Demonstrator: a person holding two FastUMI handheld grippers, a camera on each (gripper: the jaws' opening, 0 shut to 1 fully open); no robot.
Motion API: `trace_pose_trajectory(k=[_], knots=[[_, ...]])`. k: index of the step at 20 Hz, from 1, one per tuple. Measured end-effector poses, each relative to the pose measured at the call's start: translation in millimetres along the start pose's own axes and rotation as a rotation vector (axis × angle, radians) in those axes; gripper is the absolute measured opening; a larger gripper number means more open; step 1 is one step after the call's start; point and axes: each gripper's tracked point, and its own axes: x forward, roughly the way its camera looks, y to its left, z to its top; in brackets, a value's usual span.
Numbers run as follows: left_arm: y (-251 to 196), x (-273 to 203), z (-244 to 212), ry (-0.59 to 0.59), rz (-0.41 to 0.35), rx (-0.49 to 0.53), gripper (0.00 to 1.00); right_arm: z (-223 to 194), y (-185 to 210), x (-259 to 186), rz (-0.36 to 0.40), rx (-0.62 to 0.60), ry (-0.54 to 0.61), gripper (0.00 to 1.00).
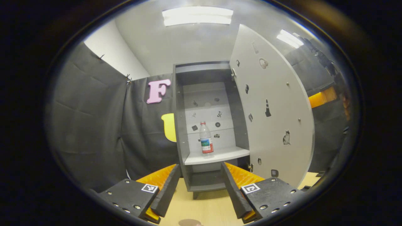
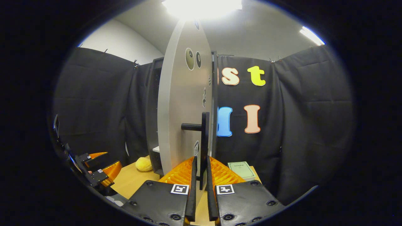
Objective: Open the cabinet door with the right hand, grasp the bottle in the cabinet with the left hand and place it on the coaster, then close the cabinet door with the right hand.
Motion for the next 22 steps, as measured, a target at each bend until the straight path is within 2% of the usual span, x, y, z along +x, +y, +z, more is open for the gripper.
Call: trace_pose_trajectory(k=[1, 2, 3, 4, 5, 7, 9, 10, 12, 13, 17, 20, 21, 22], knots=[[-5, -2, 2, -0.002, -0.001, 0.005, 0.78, 1, -5, 1, -0.013, 0.004, -0.002, 0.14], [-9, -4, 3, -0.002, -0.002, 0.006, 0.78, 2, -6, 1, -0.014, 0.016, -0.003, 0.16], [-12, -4, 5, 0.000, -0.003, 0.005, 0.78, 2, -2, 1, 0.008, 0.035, -0.004, 0.14], [-15, -2, 6, 0.003, -0.002, 0.006, 0.78, 3, 2, 1, 0.037, 0.052, -0.012, 0.03], [-19, -2, 7, 0.005, 0.000, 0.009, 0.78, 6, 4, 0, 0.054, 0.054, -0.024, 0.11], [-26, -2, 9, 0.005, 0.003, 0.006, 0.78, 12, -1, -5, 0.055, 0.014, -0.043, 0.03], [-31, -1, 13, 0.002, 0.006, 0.001, 0.78, 11, -4, -10, 0.047, -0.022, -0.045, 0.15], [-31, -2, 14, 0.001, 0.007, 0.002, 0.78, 10, -6, -13, 0.047, -0.021, -0.044, 0.10], [-32, -3, 19, -0.003, 0.006, 0.000, 0.81, 9, -10, -19, 0.044, 0.012, -0.042, 0.17], [-32, -3, 22, -0.008, 0.007, -0.002, 0.81, 8, -16, -22, 0.027, 0.027, -0.041, 0.14], [-32, 17, 42, -0.019, -0.008, -0.055, 0.78, -10, -48, -40, -0.060, 0.060, -0.021, 0.19], [-26, 56, 44, -0.014, -0.024, -0.085, 0.81, -22, -73, -42, -0.133, 0.070, -0.005, 0.86], [-23, 66, 44, -0.011, -0.024, -0.078, 0.80, -26, -82, -41, -0.169, 0.072, -0.004, 0.96], [-22, 77, 45, -0.007, -0.029, -0.066, 0.78, -29, -88, -44, -0.203, 0.077, -0.001, 0.95]])
